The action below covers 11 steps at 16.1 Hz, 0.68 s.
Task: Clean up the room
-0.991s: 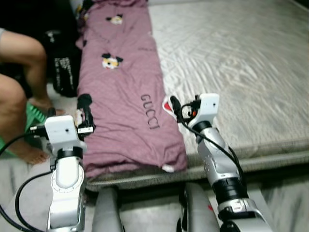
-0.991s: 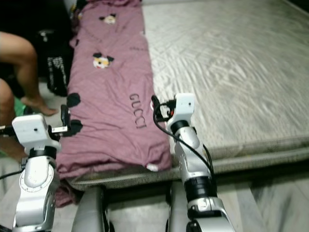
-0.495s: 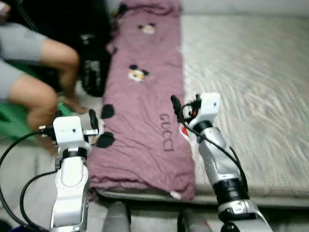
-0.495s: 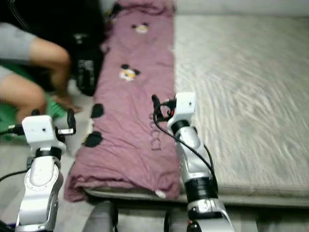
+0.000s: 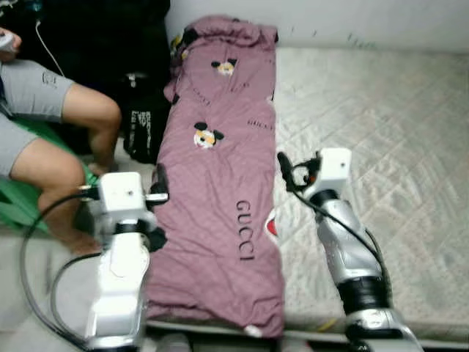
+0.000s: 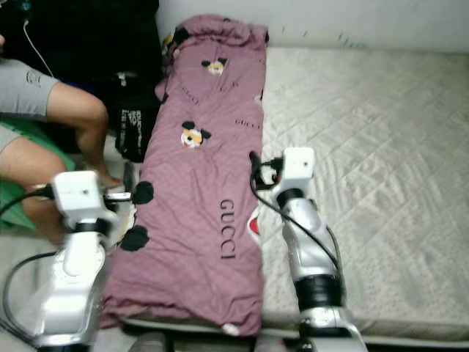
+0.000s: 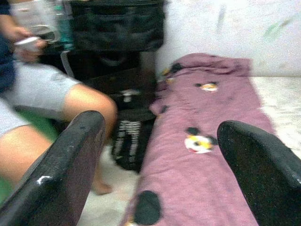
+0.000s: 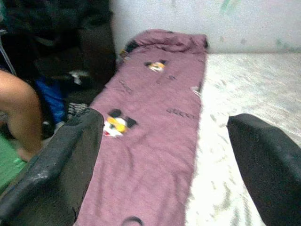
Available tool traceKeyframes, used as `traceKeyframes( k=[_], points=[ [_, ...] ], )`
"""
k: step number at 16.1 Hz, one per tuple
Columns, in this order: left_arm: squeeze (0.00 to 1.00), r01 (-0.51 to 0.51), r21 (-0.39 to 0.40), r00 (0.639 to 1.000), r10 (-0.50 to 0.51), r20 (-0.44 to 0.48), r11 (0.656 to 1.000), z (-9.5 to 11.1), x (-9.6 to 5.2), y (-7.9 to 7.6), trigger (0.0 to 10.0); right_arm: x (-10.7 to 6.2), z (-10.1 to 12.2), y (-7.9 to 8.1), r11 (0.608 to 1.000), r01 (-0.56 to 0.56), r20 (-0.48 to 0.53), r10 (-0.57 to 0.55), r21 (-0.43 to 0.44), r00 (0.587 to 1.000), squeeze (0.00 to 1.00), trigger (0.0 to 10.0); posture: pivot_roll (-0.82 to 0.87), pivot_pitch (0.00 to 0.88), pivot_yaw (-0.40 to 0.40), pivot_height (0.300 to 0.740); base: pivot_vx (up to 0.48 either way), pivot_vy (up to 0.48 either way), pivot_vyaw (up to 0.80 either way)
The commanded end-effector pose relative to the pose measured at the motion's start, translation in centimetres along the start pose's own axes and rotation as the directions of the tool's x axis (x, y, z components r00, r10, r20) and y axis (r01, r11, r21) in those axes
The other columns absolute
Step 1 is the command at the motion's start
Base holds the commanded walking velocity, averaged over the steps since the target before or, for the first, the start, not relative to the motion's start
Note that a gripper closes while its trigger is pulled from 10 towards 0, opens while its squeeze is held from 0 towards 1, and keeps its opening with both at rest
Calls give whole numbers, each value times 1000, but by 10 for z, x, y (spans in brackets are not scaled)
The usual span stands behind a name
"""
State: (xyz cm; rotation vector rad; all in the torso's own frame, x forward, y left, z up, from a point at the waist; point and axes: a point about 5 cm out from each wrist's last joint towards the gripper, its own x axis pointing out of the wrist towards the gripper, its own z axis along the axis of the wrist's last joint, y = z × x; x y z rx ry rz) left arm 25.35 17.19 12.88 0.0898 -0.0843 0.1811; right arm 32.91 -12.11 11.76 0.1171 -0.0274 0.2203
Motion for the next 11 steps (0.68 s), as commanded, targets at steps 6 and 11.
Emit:
traceKeyframes(
  k=[6, 11],
  points=[
    [0, -29, -13, 999, 28, -35, 999, -5, -1, 6, 10000, 4, 3, 12, 999, -36, -4, 36, -13, 999, 0, 10000, -23, 15, 11, 740, 0, 0, 0],
    [0, -17, -15, 999, 17, -45, 1000, -6, -2, 3, 10000, 4, 2, 12, 1000, -31, -10, 31, -3, 999, 0, 10000, -27, 21, 9, 740, 0, 0, 0]
  ],
)
